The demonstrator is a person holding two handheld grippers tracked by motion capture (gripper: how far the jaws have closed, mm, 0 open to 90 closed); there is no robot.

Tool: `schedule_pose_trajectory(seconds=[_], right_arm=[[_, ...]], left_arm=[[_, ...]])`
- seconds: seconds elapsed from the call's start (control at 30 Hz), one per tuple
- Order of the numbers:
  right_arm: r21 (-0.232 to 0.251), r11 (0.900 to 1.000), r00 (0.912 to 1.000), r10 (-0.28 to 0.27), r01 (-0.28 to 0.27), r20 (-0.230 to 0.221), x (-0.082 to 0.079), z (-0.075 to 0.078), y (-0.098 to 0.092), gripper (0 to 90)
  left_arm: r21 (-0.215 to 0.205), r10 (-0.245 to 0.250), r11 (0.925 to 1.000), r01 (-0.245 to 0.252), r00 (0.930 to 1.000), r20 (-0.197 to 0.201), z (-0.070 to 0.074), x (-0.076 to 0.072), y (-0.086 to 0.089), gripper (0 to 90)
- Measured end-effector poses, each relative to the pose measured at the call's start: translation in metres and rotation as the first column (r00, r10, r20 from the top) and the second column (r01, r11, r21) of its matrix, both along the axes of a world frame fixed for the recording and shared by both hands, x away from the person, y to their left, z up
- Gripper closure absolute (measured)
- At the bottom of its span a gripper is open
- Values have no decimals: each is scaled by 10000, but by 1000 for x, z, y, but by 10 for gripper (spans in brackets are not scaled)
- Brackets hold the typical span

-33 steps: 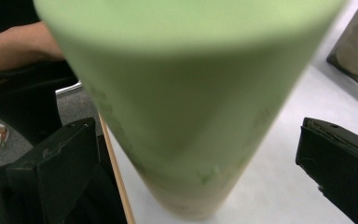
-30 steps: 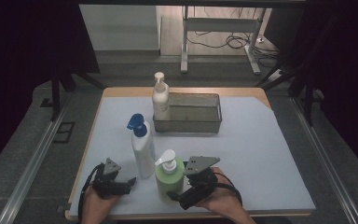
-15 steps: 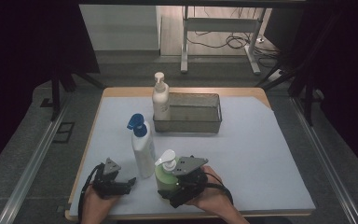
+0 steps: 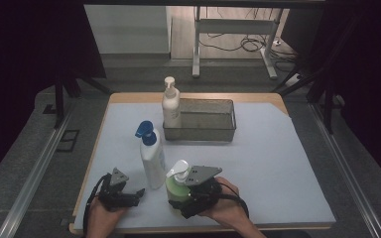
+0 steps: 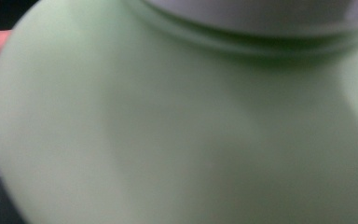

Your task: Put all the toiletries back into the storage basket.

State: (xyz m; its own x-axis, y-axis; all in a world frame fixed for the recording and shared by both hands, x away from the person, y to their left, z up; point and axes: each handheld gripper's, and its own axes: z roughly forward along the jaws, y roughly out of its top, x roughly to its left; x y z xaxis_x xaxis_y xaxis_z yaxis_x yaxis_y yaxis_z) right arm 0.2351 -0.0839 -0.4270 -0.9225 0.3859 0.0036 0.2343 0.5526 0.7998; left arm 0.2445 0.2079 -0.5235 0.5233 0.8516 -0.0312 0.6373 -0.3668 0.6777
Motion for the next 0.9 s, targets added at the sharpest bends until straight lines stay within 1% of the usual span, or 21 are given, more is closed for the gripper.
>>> schedule_pose_trajectory(seconds=[0.23, 0.4, 0.57, 0.63, 0.67, 0.9], right_arm=[[-167, 9999, 10000, -39, 38, -65, 2, 4, -4, 118], [-86, 9998, 9998, -200, 200, -5, 6, 11, -10, 118], [-4, 9985, 9985, -548, 548, -1, 14, 17, -18, 119], [83, 9969, 9970, -777, 777, -67, 21, 19, -23, 119], [83, 9969, 9970, -777, 777, -67, 21, 19, -23, 119], [116, 9916, 9916, -1290, 1292, -110, 36, 22, -29, 119]], left_arm=[[-23, 18, 10000, -18, 10000, 14, 0, 0, 0, 122], [-37, 17, 10000, -17, 10000, 5, 0, 0, 0, 122], [-33, 14, 10000, -14, 10000, 2, 0, 0, 0, 122], [-31, 9, 10000, -9, 10000, 0, 0, 0, 0, 122], [-36, 15, 10000, -15, 10000, -1, 0, 0, 0, 122], [-35, 13, 10000, -13, 10000, -5, 0, 0, 0, 122]])
